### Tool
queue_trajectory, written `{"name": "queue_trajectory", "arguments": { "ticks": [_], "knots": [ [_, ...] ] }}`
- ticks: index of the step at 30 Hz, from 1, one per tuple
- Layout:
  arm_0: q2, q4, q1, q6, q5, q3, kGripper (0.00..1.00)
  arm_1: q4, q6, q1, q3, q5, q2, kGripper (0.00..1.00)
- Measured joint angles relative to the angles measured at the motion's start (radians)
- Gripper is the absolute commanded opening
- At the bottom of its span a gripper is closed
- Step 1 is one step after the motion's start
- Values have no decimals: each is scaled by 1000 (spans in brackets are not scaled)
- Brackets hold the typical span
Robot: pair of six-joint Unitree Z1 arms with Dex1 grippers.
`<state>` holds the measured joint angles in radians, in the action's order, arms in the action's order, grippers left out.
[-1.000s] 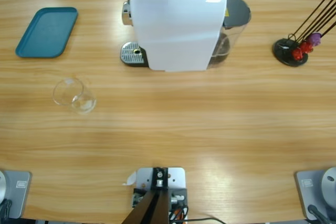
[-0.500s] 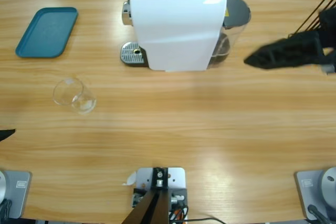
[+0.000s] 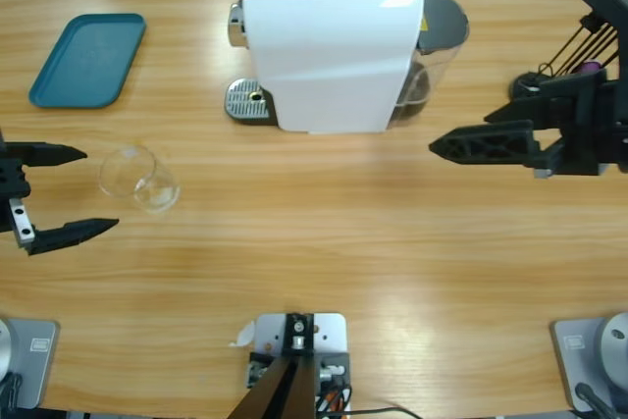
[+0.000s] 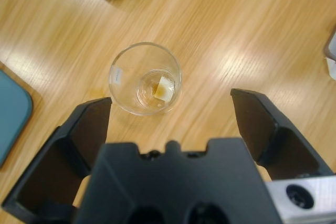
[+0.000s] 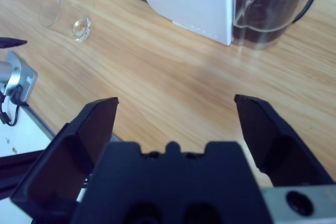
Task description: Pour coffee
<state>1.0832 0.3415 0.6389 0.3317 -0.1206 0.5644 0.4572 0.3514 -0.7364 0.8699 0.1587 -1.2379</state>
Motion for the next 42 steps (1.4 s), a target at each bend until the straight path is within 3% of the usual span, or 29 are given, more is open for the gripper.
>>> {"name": "queue_trajectory", "arguments": {
  "ticks": [15, 16, 18, 24, 26, 29, 31, 34, 42],
  "knots": [
    [194, -119, -41, 3, 0, -15, 981, -102, -25, 60, -17, 76, -124, 1000],
    [200, -119, -45, 7, 0, -15, 866, -108, -26, 64, -19, 79, -129, 1000],
    [209, -119, -53, 15, 0, -15, 747, -119, -30, 73, -23, 82, -140, 1000],
    [229, -132, -74, 21, -16, -15, 719, -128, -45, 100, -32, 101, -152, 1000],
    [233, -137, -80, 21, -16, -15, 545, -131, -46, 100, -32, 109, -154, 1000],
    [239, -143, -82, 21, -16, -15, 531, -132, -46, 100, -32, 115, -159, 1000],
    [242, -147, -82, 21, -17, -15, 357, -132, -46, 100, -32, 116, -159, 1000],
    [244, -151, -83, 22, -19, -15, 258, -132, -46, 100, -33, 117, -159, 1000],
    [225, -144, -85, 86, -19, -14, 218, -132, -46, 100, -37, 117, -159, 1000]
  ]
}}
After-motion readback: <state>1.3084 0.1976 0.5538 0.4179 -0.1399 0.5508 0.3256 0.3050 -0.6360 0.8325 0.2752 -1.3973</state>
